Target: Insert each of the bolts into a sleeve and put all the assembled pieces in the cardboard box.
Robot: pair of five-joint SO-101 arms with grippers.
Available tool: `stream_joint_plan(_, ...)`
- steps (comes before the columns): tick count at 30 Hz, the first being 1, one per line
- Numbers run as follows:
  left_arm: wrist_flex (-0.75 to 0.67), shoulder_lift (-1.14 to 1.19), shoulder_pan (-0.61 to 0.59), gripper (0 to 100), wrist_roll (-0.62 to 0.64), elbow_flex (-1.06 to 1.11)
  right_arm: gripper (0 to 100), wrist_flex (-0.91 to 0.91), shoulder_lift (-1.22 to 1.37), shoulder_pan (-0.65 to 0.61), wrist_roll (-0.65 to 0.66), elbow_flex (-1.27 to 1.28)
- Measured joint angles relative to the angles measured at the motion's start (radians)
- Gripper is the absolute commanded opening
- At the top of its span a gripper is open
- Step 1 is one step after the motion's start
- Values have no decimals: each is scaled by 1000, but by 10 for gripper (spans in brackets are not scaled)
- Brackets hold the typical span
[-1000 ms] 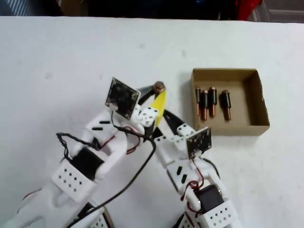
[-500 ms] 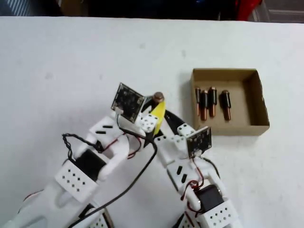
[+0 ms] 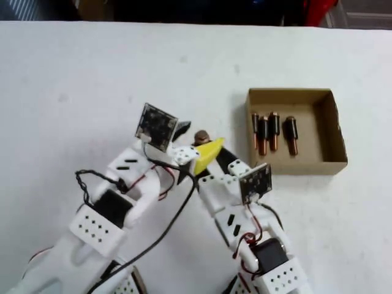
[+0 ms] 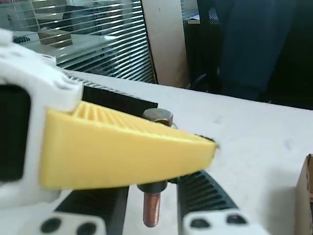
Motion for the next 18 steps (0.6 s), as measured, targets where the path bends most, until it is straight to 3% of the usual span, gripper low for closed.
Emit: stream_joint_plan(18,-26,0,-95,287,0,-124,18,2,0,0,0,0)
